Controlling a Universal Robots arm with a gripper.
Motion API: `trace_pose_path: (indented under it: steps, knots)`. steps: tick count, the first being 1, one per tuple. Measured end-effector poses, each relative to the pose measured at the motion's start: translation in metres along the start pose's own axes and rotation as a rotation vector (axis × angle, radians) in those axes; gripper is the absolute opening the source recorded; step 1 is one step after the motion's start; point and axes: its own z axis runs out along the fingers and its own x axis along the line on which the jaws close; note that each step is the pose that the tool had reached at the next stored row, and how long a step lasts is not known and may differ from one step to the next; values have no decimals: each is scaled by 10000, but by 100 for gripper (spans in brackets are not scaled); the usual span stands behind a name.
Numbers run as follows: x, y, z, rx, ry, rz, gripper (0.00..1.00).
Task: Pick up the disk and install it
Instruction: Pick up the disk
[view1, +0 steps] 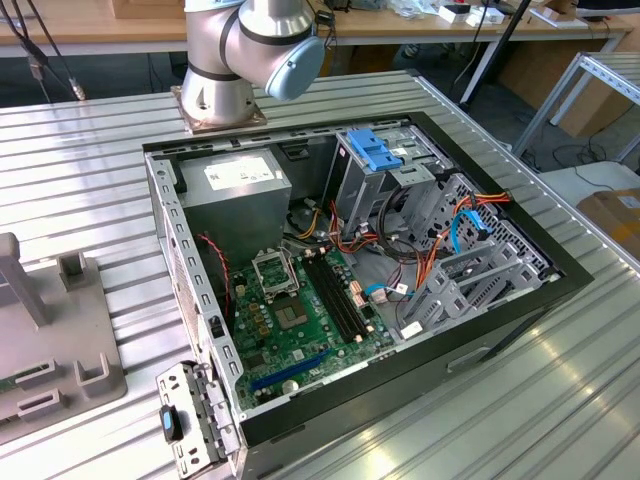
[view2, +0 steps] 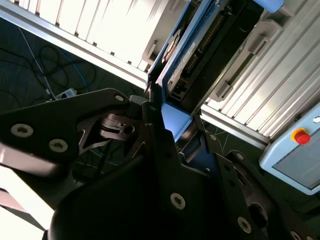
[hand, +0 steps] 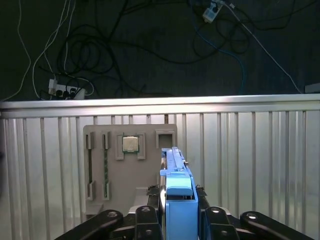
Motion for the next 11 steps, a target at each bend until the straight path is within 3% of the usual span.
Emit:
trace_pose_path:
  steps: [6,11]
  knots:
    - [0,0,-11,-4,2,0,37]
    - [-3,-2,-119,-2,1,0,37]
